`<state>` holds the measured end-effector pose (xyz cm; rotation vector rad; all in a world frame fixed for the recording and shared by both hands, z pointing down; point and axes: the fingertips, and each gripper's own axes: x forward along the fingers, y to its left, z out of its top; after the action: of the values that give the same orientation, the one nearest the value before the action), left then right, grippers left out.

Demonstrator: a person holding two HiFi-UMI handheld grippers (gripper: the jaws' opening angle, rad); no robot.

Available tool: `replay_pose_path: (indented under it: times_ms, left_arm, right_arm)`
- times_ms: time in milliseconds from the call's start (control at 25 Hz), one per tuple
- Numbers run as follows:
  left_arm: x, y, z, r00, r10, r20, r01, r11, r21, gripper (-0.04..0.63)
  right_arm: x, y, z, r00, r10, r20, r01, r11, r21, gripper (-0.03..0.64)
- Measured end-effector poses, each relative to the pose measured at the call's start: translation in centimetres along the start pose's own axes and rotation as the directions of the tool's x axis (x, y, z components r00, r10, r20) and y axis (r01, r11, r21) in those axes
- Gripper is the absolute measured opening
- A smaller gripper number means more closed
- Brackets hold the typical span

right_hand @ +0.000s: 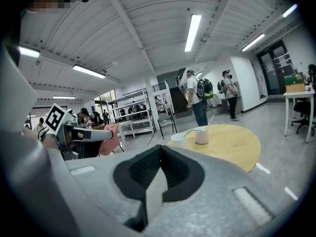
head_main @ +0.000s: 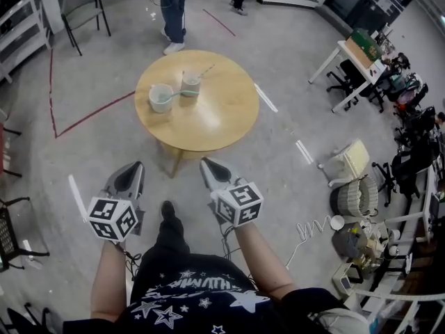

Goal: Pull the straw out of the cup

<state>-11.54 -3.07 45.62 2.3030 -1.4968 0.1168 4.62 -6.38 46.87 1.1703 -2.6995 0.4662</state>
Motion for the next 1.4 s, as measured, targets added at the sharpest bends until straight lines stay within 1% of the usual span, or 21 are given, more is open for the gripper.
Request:
replay_pose_path:
  times_ms: [160,320,480,720,880,960,1080,1160,1280,1400]
  left_arm:
    - [3.0,1.5,0.7,1.000,-0.022,-0.013,0.022,1.000,-0.001,0.006]
    - [6.0,4.4,1.5,1.000,-0.020,-0.024,0.020,1.000,-0.015,0.006]
    - [8.5,7.7,3.2,1.000,-0.015,-0.007,0.014,0.999,-0.049,0.006]
    - [12.8,10.7,3.8,0.998,-0.045,-0.053,0.041,0.997,-0.070,0.006]
    - [15.5,12.3,4.4,0.995,-0.077,-0.062,0.073,0.995,-0.065,0.006]
    - [16.6,12.9,4.8,0.994,-0.092,-0.062,0.088,0.994,-0.064,0.006]
    - [17.5,13.7,4.9,0.992,-0.107,-0.072,0.102,0.992,-0.078,0.006]
    - [18.0,14.0,4.6,0.990,-0.108,-0.092,0.101,0.992,-0.079,0.006]
    - [19.0,14.5,4.1,0.988,-0.089,-0.126,0.081,0.994,-0.067,0.006]
    - [19.9,14.1,4.2,0.988,-0.079,-0.133,0.070,0.995,-0.074,0.006]
  right_arm:
    - [3.0,-1.5,0.2,1.000,-0.001,-0.026,0.001,1.000,0.001,0.000]
    - [6.9,-3.1,1.0,0.999,-0.003,-0.038,0.003,1.000,-0.002,0.000]
    - [11.1,-4.4,2.4,0.998,-0.012,-0.054,0.009,0.999,-0.053,0.000]
    - [15.8,-7.2,3.9,0.994,-0.078,-0.074,0.073,0.995,-0.073,0.000]
    - [18.2,-9.1,4.4,0.987,-0.134,-0.086,0.128,0.989,-0.069,0.000]
    - [19.2,-10.1,5.0,0.982,-0.168,-0.084,0.162,0.984,-0.076,0.000]
    - [20.1,-11.1,5.9,0.977,-0.197,-0.086,0.189,0.977,-0.098,0.002]
    - [20.4,-11.6,6.3,0.975,-0.201,-0.096,0.190,0.975,-0.115,0.002]
    - [20.9,-12.5,6.5,0.975,-0.185,-0.121,0.168,0.976,-0.142,0.002]
    - [21.3,-13.7,6.7,0.975,-0.165,-0.149,0.141,0.977,-0.160,0.002]
